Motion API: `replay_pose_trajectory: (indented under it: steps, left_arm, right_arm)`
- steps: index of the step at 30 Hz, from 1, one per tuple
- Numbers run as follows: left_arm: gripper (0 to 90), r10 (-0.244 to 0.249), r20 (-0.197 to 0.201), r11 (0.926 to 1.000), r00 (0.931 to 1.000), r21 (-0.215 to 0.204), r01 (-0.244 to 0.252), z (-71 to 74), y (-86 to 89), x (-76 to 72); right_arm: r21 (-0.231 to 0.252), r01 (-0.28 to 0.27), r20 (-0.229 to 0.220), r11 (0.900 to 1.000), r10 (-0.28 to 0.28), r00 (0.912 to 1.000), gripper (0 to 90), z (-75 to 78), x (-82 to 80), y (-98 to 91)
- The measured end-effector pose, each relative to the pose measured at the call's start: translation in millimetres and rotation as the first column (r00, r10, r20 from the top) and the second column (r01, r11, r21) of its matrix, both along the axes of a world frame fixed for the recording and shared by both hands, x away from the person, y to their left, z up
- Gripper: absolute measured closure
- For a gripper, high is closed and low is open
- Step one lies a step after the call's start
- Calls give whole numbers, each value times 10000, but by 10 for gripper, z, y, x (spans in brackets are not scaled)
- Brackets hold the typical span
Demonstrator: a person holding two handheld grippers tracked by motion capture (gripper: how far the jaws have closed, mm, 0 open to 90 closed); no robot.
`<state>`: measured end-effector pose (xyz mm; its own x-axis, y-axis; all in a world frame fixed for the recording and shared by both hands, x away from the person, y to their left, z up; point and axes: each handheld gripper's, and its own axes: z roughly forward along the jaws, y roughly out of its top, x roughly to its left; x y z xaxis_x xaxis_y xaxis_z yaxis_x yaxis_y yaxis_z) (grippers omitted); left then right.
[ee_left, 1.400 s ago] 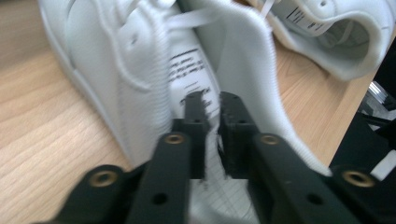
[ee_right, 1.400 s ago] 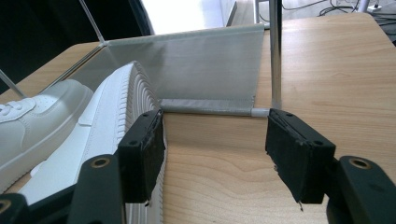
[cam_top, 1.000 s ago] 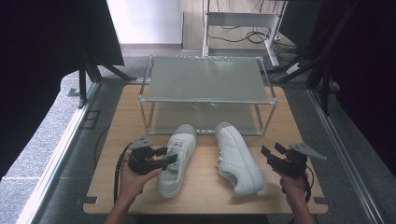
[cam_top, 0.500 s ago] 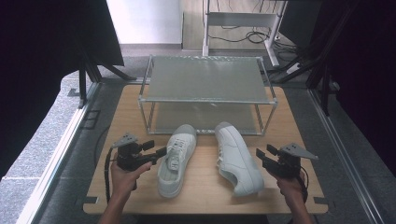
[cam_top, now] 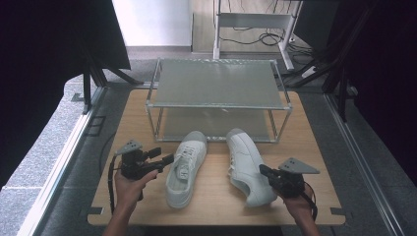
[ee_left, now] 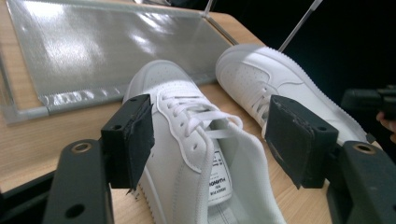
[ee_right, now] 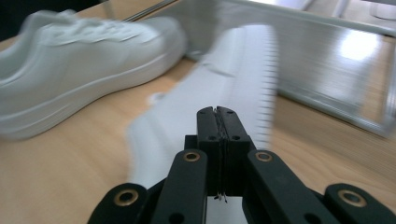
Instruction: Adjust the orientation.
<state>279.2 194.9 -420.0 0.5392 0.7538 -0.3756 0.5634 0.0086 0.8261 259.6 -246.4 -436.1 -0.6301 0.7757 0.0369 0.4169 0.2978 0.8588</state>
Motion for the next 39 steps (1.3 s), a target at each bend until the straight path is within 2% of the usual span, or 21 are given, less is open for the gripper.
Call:
replay_pose_trajectory:
  steps: [1, 3, 4, 5, 6, 7, 10, 12, 17, 20, 24, 29, 36, 39]
  left_arm:
    - [329, -79, -43, 10000, 10000, 21, 79, -7, -8, 6]
    - [327, -152, -153, 9998, 9998, 116, 154, -26, -25, 14]
    - [326, -152, -153, 9998, 9998, 116, 154, -26, -25, 14]
    - [326, -164, -223, 9996, 9996, 247, 170, -40, -44, 18]
    - [326, -164, -223, 9996, 9996, 247, 170, -40, -44, 18]
    - [323, -153, -330, 9994, 9993, 313, 163, -45, -48, 23]
    - [321, -21, -449, 9996, 9990, 277, 34, -54, -32, 30]
    - [323, 35, -434, 9996, 9991, 264, -23, -57, -28, 30]
    - [338, 131, -257, 9996, 9996, 251, -125, -44, -38, 13]
    - [339, 155, -207, 9997, 9997, 215, -151, -33, -33, 7]
    - [340, 127, -272, 9995, 9995, 281, -120, -52, -30, 19]
    - [340, 33, -291, 9993, 9996, 373, -22, -59, -54, 19]
    - [340, 118, -335, 9994, 9994, 338, -107, -60, -36, 22]
    - [340, -4, -416, 9994, 9991, 359, 19, -74, -46, 31]
  right_arm:
    - [-217, -572, -64, 9981, 571, 9984, 896, 7, -57, 114]
    - [-383, -1012, -235, 9941, 1004, 9947, 897, -7, -101, 242]
    - [-383, -1012, -235, 9941, 1004, 9947, 897, -7, -101, 242]
    - [-848, -1264, -511, 9883, 1224, 9912, 896, -45, -131, 368]
    - [-848, -1264, -511, 9883, 1224, 9912, 896, -45, -131, 368]
    - [-1120, -1499, -825, 9823, 1411, 9865, 897, -95, -156, 453]
    - [-1848, -1450, -1069, 9720, 1268, 9861, 897, -183, -155, 493]
    - [-1456, -1526, -1229, 9775, 1352, 9832, 897, -209, -144, 463]
    - [-1459, -1435, -1353, 9788, 1240, 9830, 899, -204, -129, 447]
    - [-1258, -1299, -1378, 9835, 1124, 9841, 899, -186, -117, 399]
    - [-838, -1188, -1249, 9894, 1079, 9863, 899, -143, -83, 269]
    - [-151, -1181, -1285, 9929, 1152, 9850, 899, -128, -48, 138]
    - [-35, -1063, -1092, 9943, 1053, 9884, 899, -102, -34, 53]
    - [-51, -794, -925, 9968, 786, 9926, 900, -76, -23, -27]
